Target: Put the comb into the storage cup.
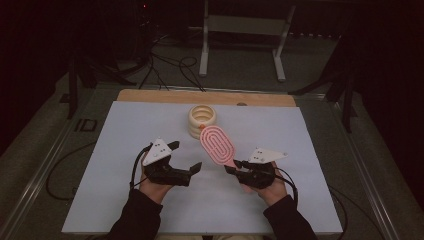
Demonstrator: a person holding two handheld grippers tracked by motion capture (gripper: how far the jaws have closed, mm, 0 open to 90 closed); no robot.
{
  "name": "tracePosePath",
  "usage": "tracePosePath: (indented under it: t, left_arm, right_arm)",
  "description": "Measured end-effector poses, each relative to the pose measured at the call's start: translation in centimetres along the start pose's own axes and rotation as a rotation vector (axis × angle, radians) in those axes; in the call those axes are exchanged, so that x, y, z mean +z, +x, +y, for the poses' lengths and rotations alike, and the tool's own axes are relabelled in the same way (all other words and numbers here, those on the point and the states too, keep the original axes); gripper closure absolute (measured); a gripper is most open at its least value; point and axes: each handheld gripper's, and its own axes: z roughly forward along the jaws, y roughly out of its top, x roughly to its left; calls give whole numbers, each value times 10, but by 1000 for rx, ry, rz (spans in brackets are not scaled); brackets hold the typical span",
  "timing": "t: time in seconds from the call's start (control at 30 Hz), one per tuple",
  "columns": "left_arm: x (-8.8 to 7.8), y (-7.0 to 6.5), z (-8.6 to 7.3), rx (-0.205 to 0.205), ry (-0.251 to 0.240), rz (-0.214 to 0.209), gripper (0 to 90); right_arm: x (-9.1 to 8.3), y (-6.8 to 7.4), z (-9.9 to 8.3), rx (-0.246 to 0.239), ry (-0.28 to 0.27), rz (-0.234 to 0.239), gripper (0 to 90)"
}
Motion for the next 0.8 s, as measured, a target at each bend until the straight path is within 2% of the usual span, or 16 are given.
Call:
tracePosePath:
  t: [0.07, 0.2, 0.27, 0.3, 0.43, 0.47, 0.53, 0.67, 0.8]
  left_arm:
    - [5, -1, 1, 0, 10, -2, 1]
    - [17, -5, 2, -20, 30, -40, 1]
    - [20, -6, 2, -32, 33, -50, 1]
    - [24, -7, 3, -51, 35, -69, 1]
    - [33, -10, 4, -69, 50, -86, 1]
    - [33, -10, 4, -69, 50, -86, 1]
    - [40, -13, 4, -94, 48, -74, 2]
    - [45, -15, 5, -114, 50, -86, 8]
    - [49, -17, 6, -131, 51, -102, 92]
  right_arm:
    - [0, 0, 0, -3, -2, 3, 710]
    - [3, 3, 0, -15, -2, 12, 711]
    - [3, 4, 0, -15, -4, 12, 711]
    - [3, 4, 0, -22, -6, 11, 711]
    - [2, 5, 0, -16, -12, 14, 711]
    - [2, 5, 0, -16, -12, 14, 711]
    - [3, 6, 0, -20, -13, 19, 712]
    - [4, 8, 0, -21, -15, 21, 712]
    - [4, 9, 0, -18, -18, 27, 713]
